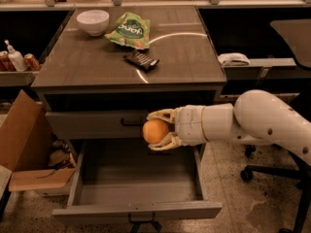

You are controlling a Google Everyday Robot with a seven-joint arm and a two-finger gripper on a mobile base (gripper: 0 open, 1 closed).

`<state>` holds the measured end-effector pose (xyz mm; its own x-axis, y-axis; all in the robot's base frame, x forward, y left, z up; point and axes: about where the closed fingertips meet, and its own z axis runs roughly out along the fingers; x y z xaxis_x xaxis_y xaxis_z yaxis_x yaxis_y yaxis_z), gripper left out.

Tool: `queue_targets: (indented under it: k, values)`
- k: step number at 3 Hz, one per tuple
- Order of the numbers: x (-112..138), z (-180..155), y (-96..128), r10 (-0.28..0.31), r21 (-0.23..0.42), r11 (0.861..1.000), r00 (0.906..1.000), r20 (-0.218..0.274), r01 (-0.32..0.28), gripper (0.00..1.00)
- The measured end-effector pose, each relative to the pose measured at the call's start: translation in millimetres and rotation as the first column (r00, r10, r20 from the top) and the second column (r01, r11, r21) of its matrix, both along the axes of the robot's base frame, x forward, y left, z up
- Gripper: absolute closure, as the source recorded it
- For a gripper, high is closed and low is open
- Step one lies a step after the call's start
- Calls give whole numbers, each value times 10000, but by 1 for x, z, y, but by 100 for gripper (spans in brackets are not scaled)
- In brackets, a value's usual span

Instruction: Pick orange from middle drawer and place on counter

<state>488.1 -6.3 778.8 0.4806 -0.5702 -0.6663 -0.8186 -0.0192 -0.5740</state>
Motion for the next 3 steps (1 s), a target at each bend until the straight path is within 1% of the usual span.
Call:
queue_targets:
  k: [1,2,3]
  values:
    - [23,48,-9,-337,496,9983,9968,725,301,100]
    - [23,48,-9,-338,497,9983,9968,724,302,100]
    - [46,63,-15,-492,612,9971,9966,667,451,100]
